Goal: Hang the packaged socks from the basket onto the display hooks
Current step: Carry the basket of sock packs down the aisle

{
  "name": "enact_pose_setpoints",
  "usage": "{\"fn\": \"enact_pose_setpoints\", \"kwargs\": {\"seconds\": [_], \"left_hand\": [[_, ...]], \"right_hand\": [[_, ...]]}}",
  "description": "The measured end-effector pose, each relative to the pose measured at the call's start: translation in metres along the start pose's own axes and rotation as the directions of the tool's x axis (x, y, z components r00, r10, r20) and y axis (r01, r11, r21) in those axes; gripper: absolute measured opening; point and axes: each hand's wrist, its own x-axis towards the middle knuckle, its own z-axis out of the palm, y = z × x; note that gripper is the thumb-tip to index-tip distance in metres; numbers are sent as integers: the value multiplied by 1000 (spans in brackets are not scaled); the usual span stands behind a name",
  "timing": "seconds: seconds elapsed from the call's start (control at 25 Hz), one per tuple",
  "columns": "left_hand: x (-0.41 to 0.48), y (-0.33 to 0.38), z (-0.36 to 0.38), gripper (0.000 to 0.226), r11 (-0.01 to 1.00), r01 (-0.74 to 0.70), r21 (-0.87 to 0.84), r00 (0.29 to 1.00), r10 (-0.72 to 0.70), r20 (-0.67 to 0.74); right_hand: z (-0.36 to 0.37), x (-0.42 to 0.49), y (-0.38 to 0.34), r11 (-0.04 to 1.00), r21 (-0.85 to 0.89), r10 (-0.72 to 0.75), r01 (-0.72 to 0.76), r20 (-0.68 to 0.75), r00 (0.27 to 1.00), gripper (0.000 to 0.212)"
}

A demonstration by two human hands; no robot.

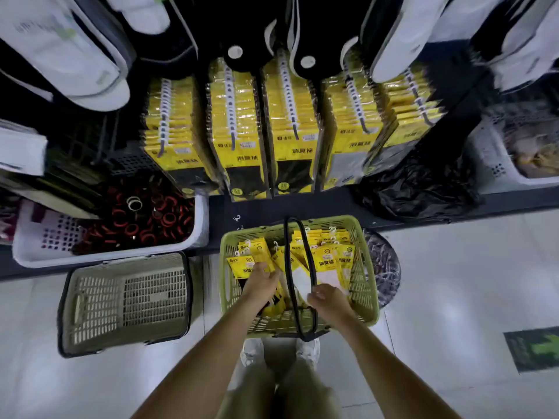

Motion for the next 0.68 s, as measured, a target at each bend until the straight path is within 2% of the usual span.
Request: {"fn": "enact_pose_setpoints", "kwargs": {"seconds": [0.08,0.12,0.2,0.28,0.44,0.52,0.6,0.68], "left_hand": [[14,-3,10,23,994,59,-90,998,-62,-25],[22,-5,16,22,981,122,-152,992,-125,-12],[33,-5,29,21,936,242,-257,970,-242,35],[41,1,44,26,917,298,-264,955,-288,77],[60,16,83,51,969,242,-45,963,-234,136],[64,20,96,57,972,229,-58,955,-212,208],[60,22,95,49,957,216,-192,966,-181,183],[43,19,77,42,965,175,-196,984,-165,66]], "right_hand": [[20,12,-2,962,199,146,-185,194,970,45],[25,19,-2,946,242,157,-215,238,958,47],[22,24,-2,943,276,136,-185,189,973,37],[8,27,9,943,307,104,-131,103,989,25],[-24,34,26,944,326,62,-51,-20,998,15],[-31,40,23,947,319,67,-34,-91,994,6],[-36,43,18,929,362,121,-78,-97,988,23],[-40,35,11,929,343,161,-139,-37,986,29]]}}
